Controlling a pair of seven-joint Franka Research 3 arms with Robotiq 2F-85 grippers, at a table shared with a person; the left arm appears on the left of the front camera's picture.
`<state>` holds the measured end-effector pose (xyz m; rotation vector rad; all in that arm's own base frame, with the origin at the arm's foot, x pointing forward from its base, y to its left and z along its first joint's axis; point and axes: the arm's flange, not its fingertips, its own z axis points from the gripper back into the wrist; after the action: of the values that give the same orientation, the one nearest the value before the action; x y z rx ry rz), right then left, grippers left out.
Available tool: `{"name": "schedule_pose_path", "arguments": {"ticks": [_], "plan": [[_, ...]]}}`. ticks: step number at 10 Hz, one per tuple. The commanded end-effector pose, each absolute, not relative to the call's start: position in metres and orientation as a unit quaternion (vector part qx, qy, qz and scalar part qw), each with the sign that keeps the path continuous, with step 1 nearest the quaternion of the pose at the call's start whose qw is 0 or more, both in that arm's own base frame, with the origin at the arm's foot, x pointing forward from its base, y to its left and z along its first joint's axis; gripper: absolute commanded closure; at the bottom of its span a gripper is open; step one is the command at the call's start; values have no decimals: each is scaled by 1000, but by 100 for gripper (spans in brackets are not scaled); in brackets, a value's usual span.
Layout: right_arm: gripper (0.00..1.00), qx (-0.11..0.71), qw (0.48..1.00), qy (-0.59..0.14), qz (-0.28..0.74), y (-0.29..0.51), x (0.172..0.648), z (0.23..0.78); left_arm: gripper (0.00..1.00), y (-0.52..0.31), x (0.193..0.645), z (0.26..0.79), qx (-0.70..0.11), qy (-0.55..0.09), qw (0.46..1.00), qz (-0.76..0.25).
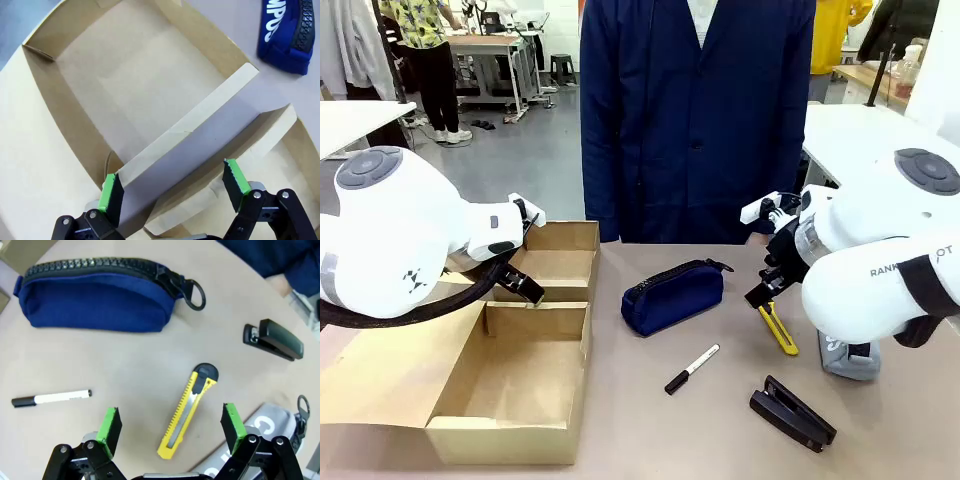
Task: Place items inside the box.
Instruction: Pick up a Pencil pouch or Stapler and place it inside the Mailer Box closest to the robot.
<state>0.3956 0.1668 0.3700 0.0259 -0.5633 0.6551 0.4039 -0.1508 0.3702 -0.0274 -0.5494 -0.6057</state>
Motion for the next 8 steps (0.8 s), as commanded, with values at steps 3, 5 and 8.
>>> {"name": "schedule_pose_path", "arguments": {"ticks": [3,5,8], "plan": [[0,13,908,-273,317,167,396,370,0,-151,404,370,-13,-267,917,-295],[0,13,908,-273,317,167,396,370,0,-151,404,370,-13,-267,917,-295],[0,13,908,-273,317,167,396,370,0,-151,404,370,-13,-267,917,-295]]}}
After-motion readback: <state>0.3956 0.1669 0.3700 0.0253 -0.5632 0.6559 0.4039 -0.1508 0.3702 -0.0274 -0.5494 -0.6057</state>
